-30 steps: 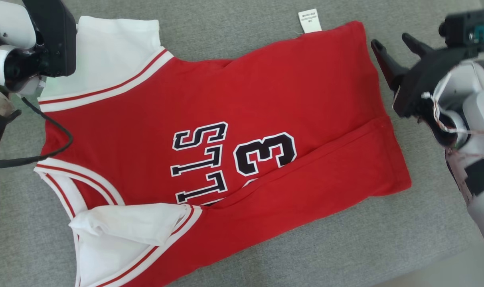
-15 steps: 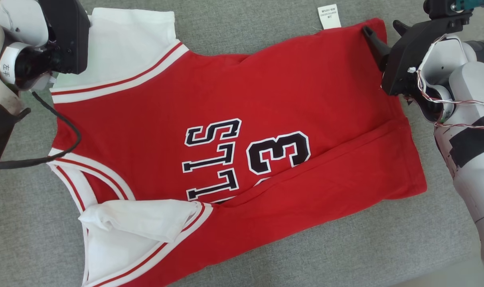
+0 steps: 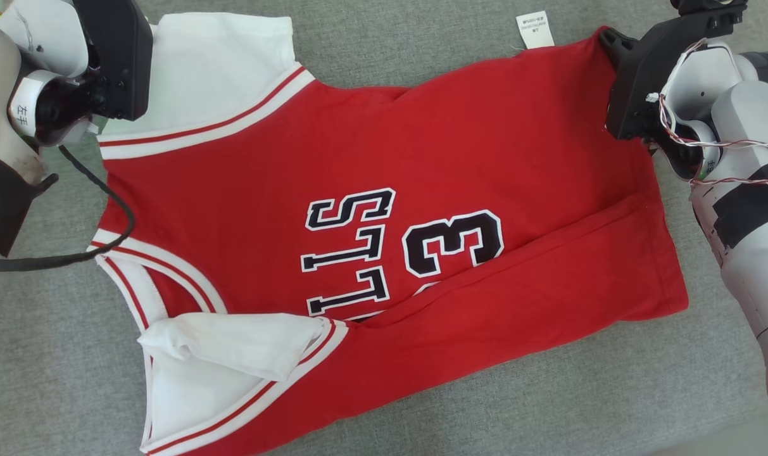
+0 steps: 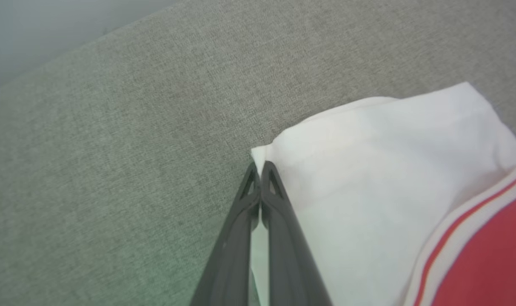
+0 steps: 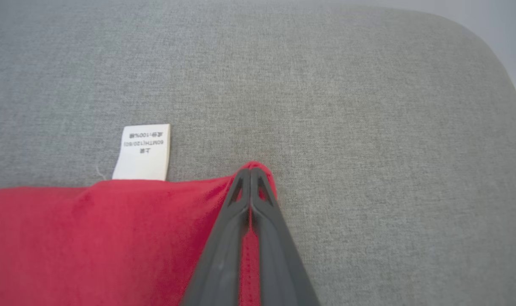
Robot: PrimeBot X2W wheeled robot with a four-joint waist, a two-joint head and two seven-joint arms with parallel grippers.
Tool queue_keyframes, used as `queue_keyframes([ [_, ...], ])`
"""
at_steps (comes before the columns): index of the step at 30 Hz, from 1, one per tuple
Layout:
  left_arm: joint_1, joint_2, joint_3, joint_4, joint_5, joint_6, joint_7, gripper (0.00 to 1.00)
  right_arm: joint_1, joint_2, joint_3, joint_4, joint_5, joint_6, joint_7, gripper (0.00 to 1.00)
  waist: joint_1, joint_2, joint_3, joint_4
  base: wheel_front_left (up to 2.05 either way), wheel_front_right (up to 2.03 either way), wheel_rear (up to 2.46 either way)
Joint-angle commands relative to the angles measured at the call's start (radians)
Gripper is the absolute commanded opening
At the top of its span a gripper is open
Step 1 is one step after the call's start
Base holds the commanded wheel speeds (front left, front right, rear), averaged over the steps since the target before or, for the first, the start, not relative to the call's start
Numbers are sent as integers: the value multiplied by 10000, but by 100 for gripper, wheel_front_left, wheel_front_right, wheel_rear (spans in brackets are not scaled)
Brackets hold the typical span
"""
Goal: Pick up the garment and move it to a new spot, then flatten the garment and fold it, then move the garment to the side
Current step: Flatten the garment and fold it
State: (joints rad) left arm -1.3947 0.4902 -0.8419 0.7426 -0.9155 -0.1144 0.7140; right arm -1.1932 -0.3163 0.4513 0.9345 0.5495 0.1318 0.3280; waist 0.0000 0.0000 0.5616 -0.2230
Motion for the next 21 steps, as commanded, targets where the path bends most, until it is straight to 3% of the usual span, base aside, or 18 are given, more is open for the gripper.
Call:
queue_keyframes([
  [1, -80, 19, -16, -11, 16, -16, -68, 0, -54, -7, 58, 55, 57, -24, -51, 0, 0, 0, -11, 25, 0, 0, 0],
  [9, -29, 168, -50, -9, -93, -73, -298, 0, -172, -27, 225, 457, 197, -24, 10, 0, 0, 0, -35, 106, 0, 0, 0],
  [21, -346, 316, -189, -287, 232, -142, -1753, 0, -514, -530, 86, 312, 541, -24, -1449, 0, 0, 0, -319, 268, 0, 0, 0],
])
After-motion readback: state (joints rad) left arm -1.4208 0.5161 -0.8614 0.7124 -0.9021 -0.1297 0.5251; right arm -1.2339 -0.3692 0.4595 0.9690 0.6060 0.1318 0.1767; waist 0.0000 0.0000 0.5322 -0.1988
